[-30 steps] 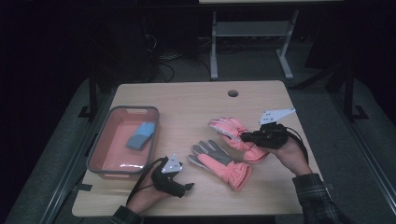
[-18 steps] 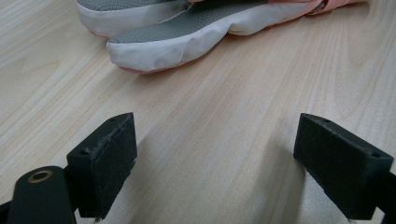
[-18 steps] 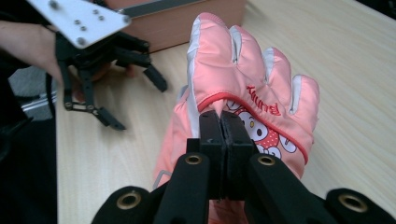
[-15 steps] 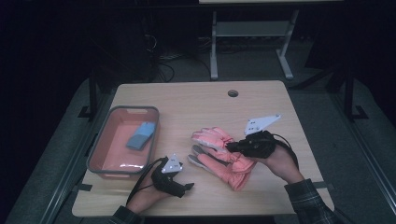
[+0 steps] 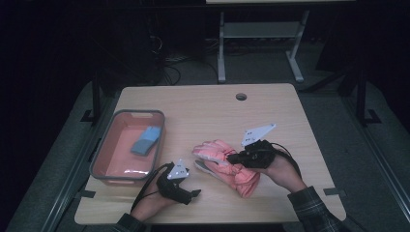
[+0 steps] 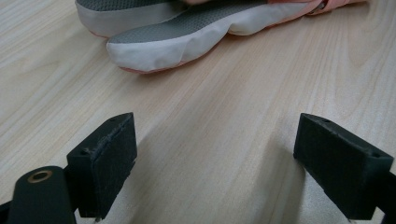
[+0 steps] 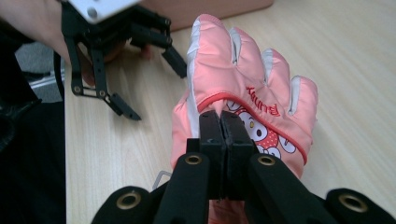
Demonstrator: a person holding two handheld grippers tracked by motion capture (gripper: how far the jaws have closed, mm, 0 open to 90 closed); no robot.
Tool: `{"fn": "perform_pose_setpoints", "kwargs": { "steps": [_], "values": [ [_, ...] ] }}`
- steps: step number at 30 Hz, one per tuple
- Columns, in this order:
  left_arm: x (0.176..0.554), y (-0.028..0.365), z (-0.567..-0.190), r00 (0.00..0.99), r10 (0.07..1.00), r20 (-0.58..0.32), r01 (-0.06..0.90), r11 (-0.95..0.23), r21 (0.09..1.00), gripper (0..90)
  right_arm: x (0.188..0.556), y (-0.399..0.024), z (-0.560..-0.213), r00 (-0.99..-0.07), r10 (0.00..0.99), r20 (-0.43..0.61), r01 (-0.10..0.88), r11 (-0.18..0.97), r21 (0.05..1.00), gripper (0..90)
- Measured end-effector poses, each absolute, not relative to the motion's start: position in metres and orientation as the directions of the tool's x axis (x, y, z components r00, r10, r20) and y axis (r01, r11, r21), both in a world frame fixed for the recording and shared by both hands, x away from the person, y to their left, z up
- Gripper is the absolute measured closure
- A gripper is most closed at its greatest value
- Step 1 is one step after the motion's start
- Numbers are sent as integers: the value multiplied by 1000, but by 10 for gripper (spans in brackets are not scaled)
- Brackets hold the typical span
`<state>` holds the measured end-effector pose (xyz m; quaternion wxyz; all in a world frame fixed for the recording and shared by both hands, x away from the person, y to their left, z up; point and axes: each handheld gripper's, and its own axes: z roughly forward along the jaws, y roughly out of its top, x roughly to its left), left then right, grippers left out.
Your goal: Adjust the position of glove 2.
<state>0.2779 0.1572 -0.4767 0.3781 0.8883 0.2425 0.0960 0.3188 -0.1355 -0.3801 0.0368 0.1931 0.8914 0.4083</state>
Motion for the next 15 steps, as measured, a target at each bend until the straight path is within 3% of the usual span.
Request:
{"fn": "perform_pose_setpoints", "kwargs": {
  "steps": [15],
  "values": [
    [278, 157, -477, 866, 500, -4, 351, -601, 718, 125, 322, -122, -411, -930, 352, 102, 324, 661, 676, 882]
  ]
}}
